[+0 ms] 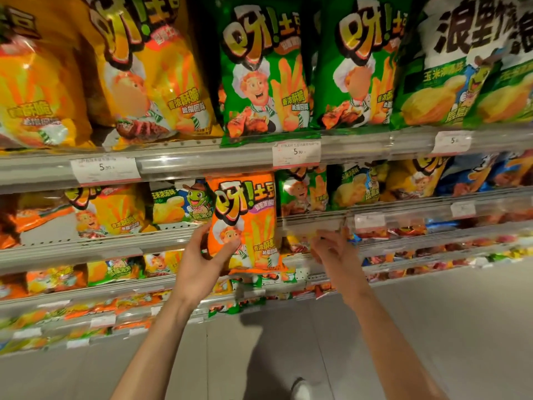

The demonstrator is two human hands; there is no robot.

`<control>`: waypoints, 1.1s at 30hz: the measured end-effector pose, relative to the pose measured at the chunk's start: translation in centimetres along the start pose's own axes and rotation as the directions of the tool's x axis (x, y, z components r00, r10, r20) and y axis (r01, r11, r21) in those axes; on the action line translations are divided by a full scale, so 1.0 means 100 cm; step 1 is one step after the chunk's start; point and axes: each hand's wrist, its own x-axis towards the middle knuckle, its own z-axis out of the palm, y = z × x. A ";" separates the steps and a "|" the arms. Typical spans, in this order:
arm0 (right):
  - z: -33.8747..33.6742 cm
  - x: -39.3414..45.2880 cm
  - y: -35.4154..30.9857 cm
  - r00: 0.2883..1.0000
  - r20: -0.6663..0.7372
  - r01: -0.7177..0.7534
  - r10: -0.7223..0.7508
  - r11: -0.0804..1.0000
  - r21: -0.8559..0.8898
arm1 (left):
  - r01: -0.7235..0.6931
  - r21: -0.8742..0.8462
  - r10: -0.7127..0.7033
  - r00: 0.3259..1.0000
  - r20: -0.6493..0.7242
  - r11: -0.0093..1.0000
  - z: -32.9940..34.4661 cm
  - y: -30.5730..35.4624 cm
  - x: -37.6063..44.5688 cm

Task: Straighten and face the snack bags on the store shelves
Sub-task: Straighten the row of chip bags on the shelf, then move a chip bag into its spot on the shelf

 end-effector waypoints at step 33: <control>0.220 -0.055 -0.032 0.986 0.144 0.104 -0.081 0.983 -0.154 | -0.093 -0.118 0.059 0.963 -0.263 0.989 -0.254 -0.039 -0.040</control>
